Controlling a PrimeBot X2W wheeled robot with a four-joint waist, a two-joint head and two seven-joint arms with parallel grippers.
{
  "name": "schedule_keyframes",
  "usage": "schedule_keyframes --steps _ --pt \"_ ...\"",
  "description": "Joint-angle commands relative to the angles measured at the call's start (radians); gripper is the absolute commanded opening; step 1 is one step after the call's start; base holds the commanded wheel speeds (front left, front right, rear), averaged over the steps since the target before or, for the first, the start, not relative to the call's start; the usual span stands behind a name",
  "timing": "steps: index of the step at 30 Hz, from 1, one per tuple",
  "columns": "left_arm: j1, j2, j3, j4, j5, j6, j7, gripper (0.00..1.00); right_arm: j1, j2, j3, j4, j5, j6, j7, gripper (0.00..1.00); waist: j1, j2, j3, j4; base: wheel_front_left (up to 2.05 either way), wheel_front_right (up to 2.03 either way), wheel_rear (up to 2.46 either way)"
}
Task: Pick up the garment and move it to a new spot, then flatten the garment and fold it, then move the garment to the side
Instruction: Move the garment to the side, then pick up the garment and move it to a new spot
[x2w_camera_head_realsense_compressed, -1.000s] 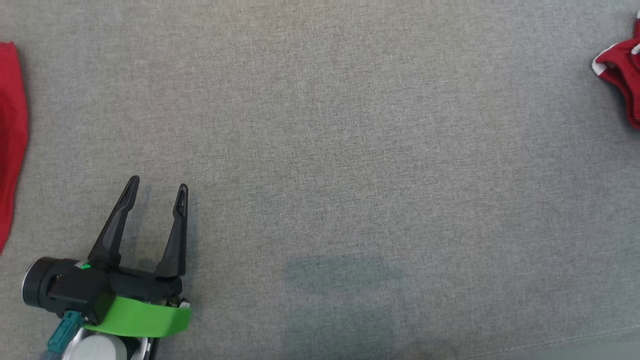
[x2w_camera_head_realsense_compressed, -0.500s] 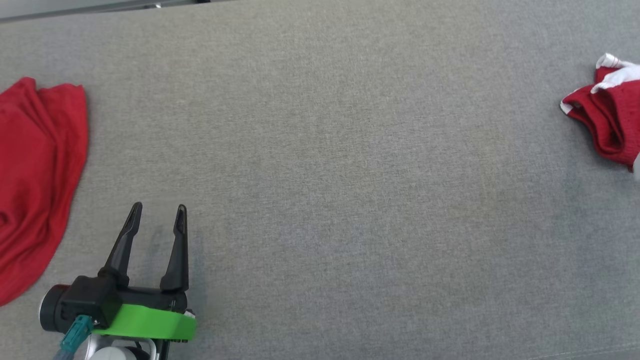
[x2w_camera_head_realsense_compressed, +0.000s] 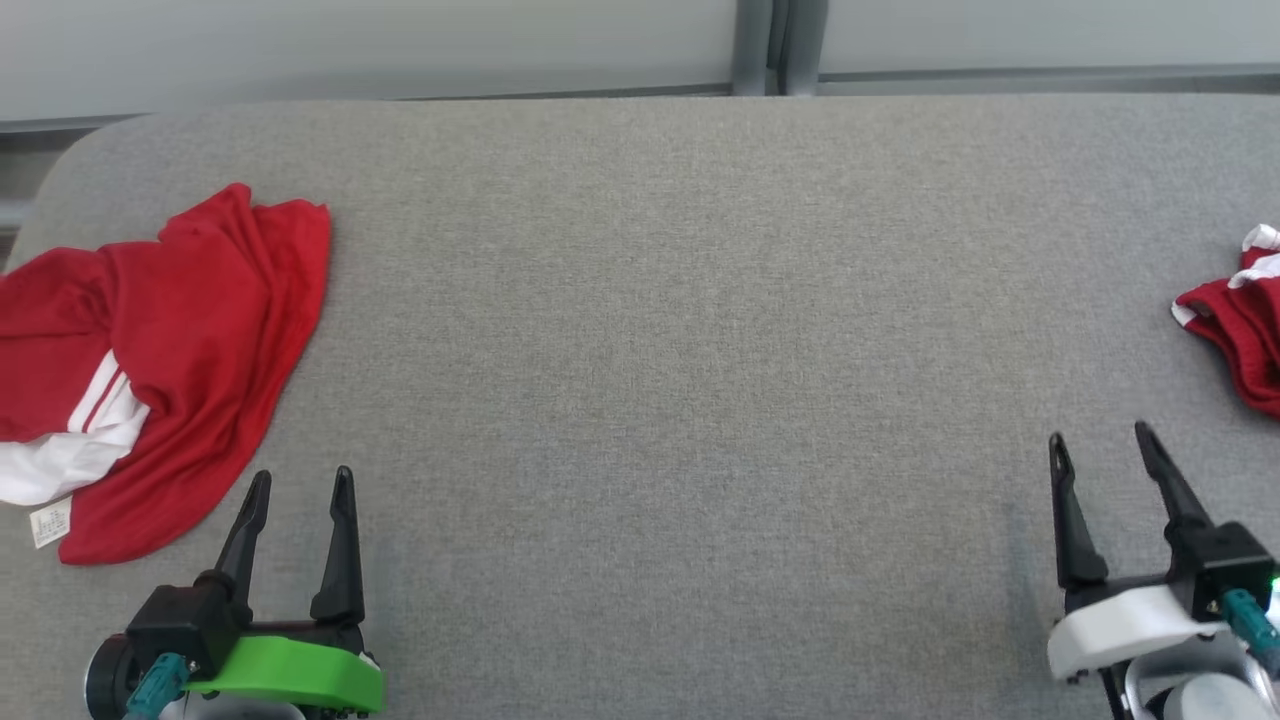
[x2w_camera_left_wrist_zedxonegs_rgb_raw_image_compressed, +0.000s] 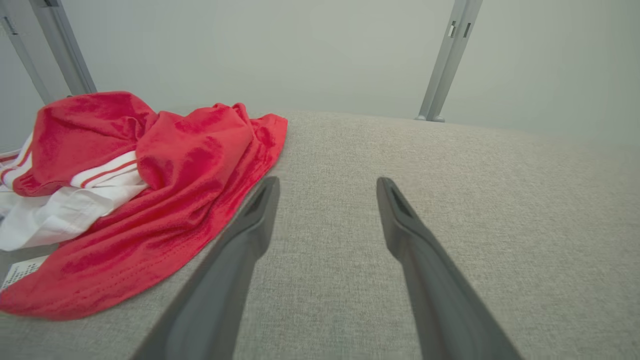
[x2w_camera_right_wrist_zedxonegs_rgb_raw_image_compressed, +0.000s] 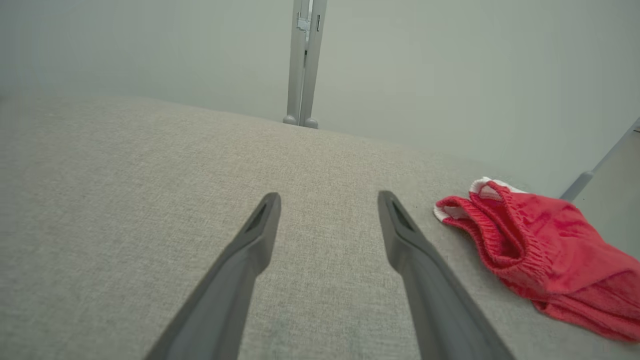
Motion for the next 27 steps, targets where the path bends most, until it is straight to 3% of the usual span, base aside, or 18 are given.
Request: schedule_keyframes --steps 1,7,20,27 --pt "-0.008 -0.004 0.006 0.011 0.003 -0.002 0.0 1.0 0.03 0.011 -0.005 0.018 -0.007 -0.002 -0.011 1.0 0.0 0.0087 -0.045 0.038 0.0 0.0 0.0" --pt "0.005 -0.009 0.015 0.019 0.007 -0.003 0.0 1.0 0.091 0.041 -0.035 0.062 0.001 -0.002 -0.017 1.0 0.0 0.0087 -0.081 0.049 0.0 0.0 0.0" --pt "0.07 0.022 -0.004 0.027 0.001 -0.003 0.0 1.0 0.122 0.043 -0.035 0.078 0.041 -0.002 -0.018 1.0 0.0 0.0087 -0.157 0.044 0.0 0.0 0.0" --pt "0.082 0.011 -0.002 0.03 -0.002 -0.003 0.0 1.0 0.116 0.043 -0.026 0.064 0.017 -0.002 -0.018 1.0 0.0 0.0087 -0.17 0.1 0.0 0.0 0.0"
